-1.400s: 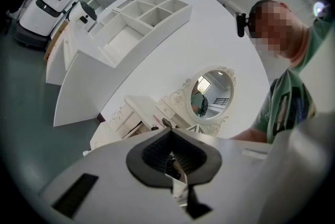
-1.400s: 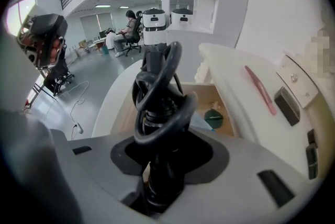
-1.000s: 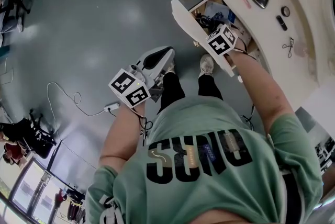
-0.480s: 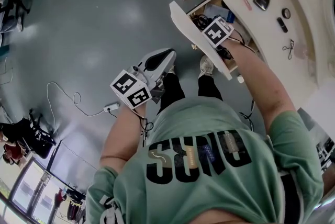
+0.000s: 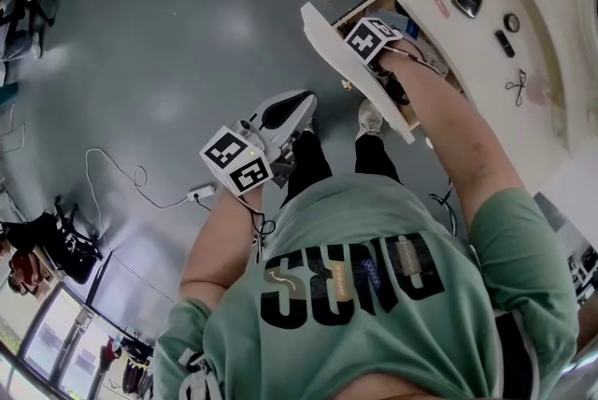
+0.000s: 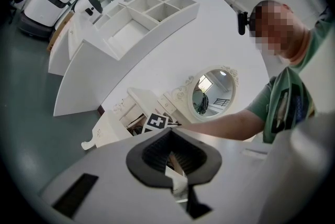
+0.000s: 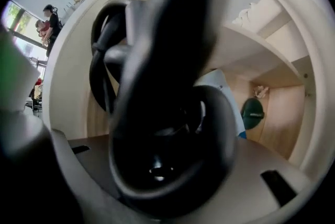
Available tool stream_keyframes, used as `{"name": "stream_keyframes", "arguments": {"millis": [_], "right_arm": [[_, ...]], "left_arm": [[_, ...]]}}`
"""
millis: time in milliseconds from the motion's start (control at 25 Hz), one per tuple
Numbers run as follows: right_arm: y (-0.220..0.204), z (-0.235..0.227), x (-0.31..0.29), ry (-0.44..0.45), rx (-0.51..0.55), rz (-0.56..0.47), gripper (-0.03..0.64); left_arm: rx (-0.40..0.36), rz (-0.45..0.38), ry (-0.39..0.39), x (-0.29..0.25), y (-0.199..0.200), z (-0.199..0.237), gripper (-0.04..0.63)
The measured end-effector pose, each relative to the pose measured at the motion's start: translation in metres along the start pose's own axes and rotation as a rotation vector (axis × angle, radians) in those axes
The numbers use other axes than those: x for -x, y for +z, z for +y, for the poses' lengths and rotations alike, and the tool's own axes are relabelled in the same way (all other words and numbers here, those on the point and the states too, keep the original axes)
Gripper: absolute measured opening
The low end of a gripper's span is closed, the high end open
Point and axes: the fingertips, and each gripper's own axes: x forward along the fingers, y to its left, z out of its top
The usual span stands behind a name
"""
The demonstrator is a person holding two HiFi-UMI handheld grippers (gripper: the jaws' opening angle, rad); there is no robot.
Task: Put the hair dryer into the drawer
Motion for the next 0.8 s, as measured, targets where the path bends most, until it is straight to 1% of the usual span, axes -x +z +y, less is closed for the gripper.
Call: {"name": "stream_keyframes", "arguments": {"millis": [80, 160, 200, 280, 360, 440, 480, 520, 600, 720, 800], "right_arm": [[-0.003, 0.000, -0.005, 0.020, -0.007, 0.047, 0.176], [-0.004, -0.001, -0.006, 0.033, -0.005, 0.060, 0.178], [-0.003, 0.000, -0.006, 0.036, -0.004, 0.051, 0.180], [0.000, 0.002, 0.000, 0.044, -0.019, -0.002, 0.200], [0.000, 0.000, 0.011, 0.041, -0.075, -0.085, 0.284], [-0.004, -0.007, 0.030, 0.011, -0.136, -0.162, 0.322], [-0.004, -0.008, 0.040, 0.010, -0.157, -0.202, 0.333], [-0.004, -0.004, 0.051, 0.032, -0.174, -0.251, 0.337], [-0.001, 0.008, 0.078, 0.106, -0.207, -0.380, 0.339], [-0.006, 0.009, 0.144, 0.199, -0.267, -0.621, 0.337], [-0.019, 0.005, 0.196, 0.272, -0.313, -0.791, 0.336]], "left_arm": [[0.005, 0.012, -0.005, -0.001, -0.003, -0.001, 0.008], [0.017, 0.018, -0.003, -0.002, -0.006, -0.001, 0.008], [0.020, 0.019, 0.000, -0.002, -0.007, -0.002, 0.008], [0.023, 0.017, 0.004, -0.001, -0.006, -0.004, 0.008], [0.015, 0.019, -0.003, -0.001, -0.004, -0.009, 0.008], [-0.001, 0.025, -0.007, 0.000, -0.002, -0.012, 0.008], [-0.010, 0.027, -0.007, 0.001, 0.000, -0.014, 0.008], [-0.017, 0.026, -0.007, 0.002, 0.003, -0.016, 0.008], [-0.030, 0.015, -0.013, 0.001, 0.013, -0.025, 0.008], [-0.063, 0.006, -0.025, 0.000, 0.026, -0.042, 0.008], [-0.091, 0.001, -0.030, -0.001, 0.036, -0.056, 0.008]]}}
